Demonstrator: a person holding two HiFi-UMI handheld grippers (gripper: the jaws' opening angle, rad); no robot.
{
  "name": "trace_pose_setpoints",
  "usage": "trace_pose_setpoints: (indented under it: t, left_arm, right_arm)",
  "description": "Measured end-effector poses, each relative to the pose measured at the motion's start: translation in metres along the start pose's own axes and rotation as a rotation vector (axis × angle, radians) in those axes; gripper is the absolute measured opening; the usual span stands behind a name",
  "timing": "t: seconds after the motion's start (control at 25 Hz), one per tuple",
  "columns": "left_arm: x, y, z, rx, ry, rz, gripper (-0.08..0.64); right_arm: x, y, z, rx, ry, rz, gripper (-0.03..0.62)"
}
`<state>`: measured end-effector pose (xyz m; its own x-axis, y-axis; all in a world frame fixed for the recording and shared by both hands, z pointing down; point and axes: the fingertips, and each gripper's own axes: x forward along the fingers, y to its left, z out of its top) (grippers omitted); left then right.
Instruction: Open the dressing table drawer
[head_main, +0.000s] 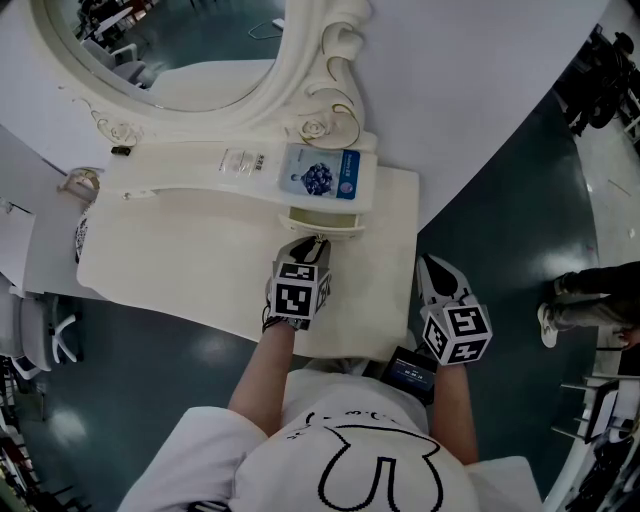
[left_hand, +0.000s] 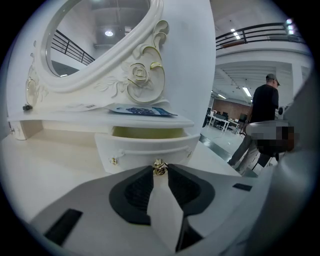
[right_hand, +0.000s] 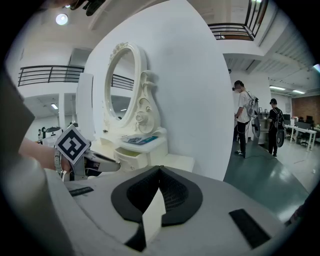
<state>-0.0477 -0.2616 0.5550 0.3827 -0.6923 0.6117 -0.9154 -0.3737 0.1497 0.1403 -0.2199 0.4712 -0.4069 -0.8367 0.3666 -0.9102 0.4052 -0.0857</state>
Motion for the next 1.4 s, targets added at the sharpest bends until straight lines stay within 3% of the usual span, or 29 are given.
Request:
trace_pose_setpoints:
  t: [1.4]
  left_arm:
    - [-0.028,-0.012,-0.025,0.009,-0.002,0.004,0.12]
  right_arm:
    - [-0.035,0.023,-0.015,0.001,-0.015,-0.011,0.014]
